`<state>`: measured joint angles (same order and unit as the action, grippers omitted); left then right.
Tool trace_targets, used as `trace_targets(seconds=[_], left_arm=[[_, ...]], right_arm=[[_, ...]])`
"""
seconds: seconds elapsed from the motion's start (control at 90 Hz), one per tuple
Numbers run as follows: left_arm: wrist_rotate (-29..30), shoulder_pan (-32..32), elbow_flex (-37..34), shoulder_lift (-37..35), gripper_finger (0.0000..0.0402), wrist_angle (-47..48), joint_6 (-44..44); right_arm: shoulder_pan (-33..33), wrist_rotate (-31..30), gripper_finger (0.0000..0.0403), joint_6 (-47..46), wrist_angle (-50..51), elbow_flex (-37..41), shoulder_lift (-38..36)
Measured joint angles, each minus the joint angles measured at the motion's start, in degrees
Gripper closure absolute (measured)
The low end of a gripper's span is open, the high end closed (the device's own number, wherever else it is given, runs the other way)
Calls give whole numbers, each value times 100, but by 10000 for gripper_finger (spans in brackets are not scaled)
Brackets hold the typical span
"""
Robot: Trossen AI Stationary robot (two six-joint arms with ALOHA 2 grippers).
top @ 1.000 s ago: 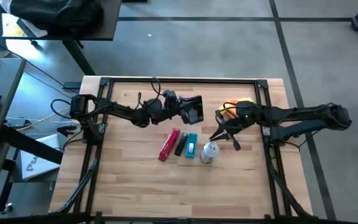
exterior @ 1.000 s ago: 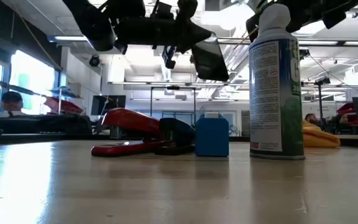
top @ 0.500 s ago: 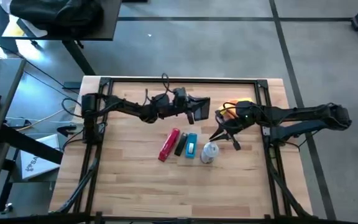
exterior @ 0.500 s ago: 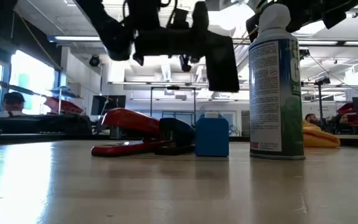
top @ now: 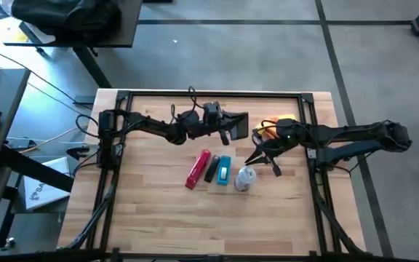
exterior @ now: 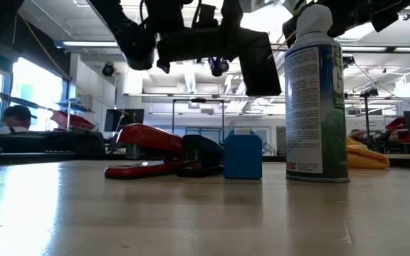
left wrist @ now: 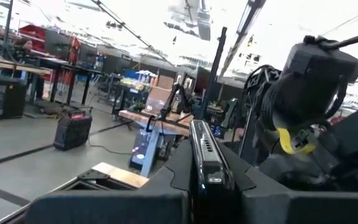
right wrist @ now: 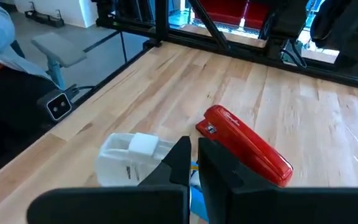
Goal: Apply microfiber cloth
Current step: Spray the black cellphone using the white spray bottle
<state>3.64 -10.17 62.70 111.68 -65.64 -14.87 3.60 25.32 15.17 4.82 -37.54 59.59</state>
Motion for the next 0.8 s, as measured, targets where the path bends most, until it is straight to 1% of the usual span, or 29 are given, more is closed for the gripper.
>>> trace_targets(seconds=[0.178, 0.444, 0.544, 0.678, 0.8], left_arm=[[217, -1, 0, -24, 392, -27, 53], [683, 186, -4, -212, 392, -25, 768], [662, 215, -4, -325, 392, -91, 791], [412, 230, -4, -410, 392, -112, 662], [511, 251, -4, -431, 392, 100, 798]], right_arm=[[0, -20, 403, -23, 32, -2, 0], [2, -20, 403, -80, 53, 0, 4], [0, -20, 403, -121, 63, 0, 4], [2, -17, 403, -121, 66, 0, 4], [2, -19, 403, -121, 59, 5, 4]])
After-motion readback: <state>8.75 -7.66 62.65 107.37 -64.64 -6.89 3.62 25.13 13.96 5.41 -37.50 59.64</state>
